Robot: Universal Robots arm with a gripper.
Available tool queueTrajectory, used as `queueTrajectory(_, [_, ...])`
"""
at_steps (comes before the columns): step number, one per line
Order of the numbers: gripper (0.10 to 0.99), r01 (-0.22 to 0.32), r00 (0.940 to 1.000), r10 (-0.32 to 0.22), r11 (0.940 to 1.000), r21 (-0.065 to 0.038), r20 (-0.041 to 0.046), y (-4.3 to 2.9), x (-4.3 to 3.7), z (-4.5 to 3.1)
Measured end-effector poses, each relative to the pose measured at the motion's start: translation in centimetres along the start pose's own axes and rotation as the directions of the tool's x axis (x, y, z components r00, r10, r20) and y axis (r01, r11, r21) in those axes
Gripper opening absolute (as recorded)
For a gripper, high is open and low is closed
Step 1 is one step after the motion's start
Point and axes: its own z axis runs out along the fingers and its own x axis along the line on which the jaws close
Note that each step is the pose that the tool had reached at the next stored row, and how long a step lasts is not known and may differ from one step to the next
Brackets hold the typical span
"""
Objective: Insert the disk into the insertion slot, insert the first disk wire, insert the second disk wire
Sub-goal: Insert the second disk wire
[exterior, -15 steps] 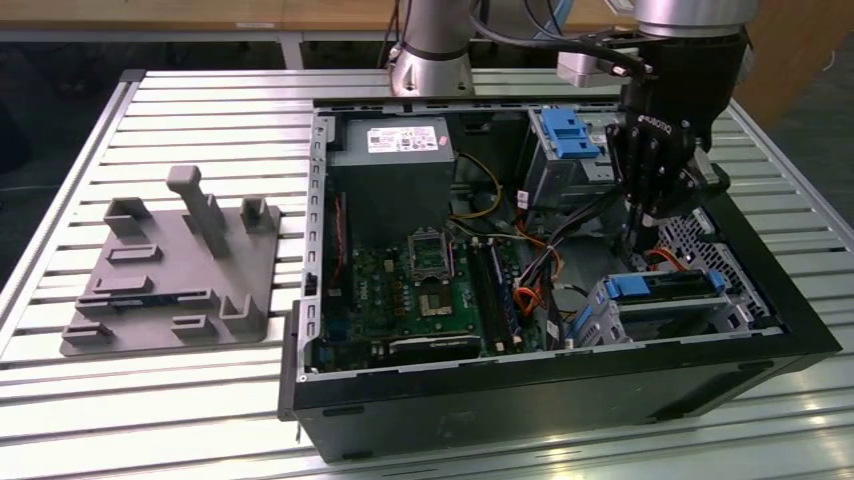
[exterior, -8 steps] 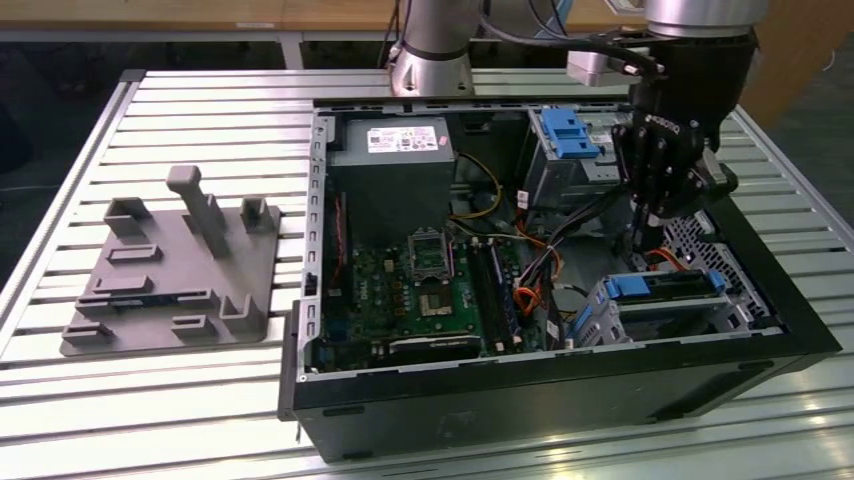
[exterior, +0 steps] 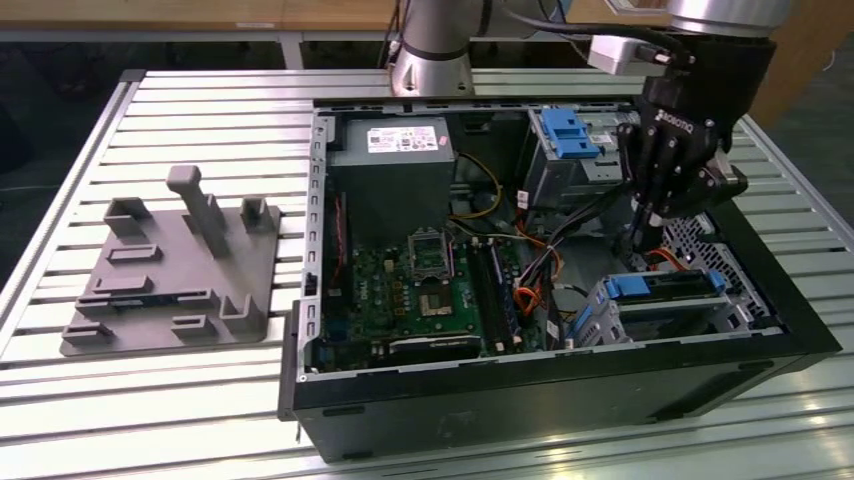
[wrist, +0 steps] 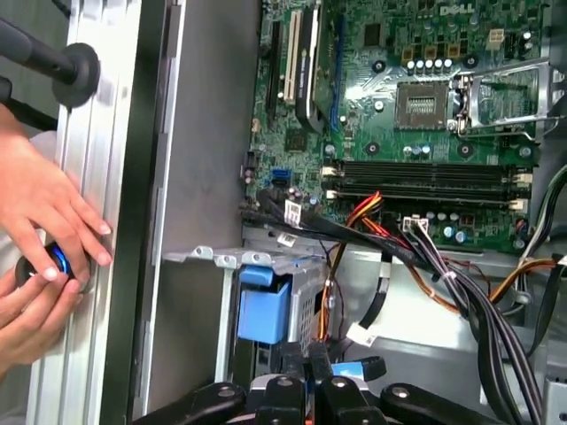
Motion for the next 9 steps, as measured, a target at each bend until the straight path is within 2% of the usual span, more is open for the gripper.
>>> queueTrajectory(4, [0.145, 0.002, 1.0, -0.002, 1.0, -0.006, 0.0047, -1.0, 0.09, -0.03])
queueTrajectory(9, [0.145, 0.002, 0.9998, -0.002, 1.0, -0.005, 0.0187, -1.68, 0.21, -0.03])
